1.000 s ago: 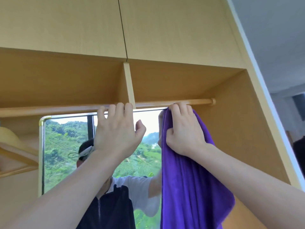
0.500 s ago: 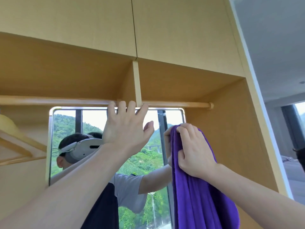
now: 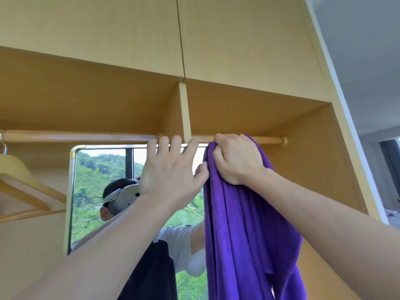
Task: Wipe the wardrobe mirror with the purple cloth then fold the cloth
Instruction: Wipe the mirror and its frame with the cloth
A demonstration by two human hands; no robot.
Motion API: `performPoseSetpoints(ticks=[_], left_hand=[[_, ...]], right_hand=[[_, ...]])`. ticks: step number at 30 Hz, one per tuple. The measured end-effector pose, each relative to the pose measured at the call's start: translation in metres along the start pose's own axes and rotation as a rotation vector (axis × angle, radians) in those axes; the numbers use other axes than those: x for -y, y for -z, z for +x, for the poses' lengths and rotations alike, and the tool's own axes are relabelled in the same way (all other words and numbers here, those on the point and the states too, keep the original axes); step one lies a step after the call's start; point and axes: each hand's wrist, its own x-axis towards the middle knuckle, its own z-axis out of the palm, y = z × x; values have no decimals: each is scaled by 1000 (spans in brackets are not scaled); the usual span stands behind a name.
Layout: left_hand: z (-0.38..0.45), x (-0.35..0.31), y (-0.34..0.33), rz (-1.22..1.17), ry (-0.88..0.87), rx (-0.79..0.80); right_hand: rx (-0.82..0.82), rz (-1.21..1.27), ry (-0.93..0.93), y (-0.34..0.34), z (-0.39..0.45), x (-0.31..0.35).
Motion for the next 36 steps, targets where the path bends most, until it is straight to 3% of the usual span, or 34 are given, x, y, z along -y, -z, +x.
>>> performPoseSetpoints(ticks=[6, 11, 16, 20, 25, 29, 32, 36], left_hand=[[2, -1, 2, -23, 30, -1], [1, -1, 1, -18, 28, 1], [0, 0, 0, -33, 19, 6], [-1, 4, 0, -78, 22, 16], [-1, 4, 1, -103, 29, 14], [-1, 2, 1, -101, 31, 16], [0, 3, 1, -120, 47, 22], [0, 3, -2, -161, 60, -9]], right_hand=[[-159, 87, -192, -13, -6, -3], [-178, 61, -394, -17, -9, 22], [-167, 166, -33, -16, -17, 42], [-109, 116, 153, -9, -13, 24], [-212, 47, -179, -14, -22, -1], [-265, 69, -267, -19, -21, 17], [-259, 46, -105, -14, -23, 25], [-133, 84, 144, -4, -21, 36]])
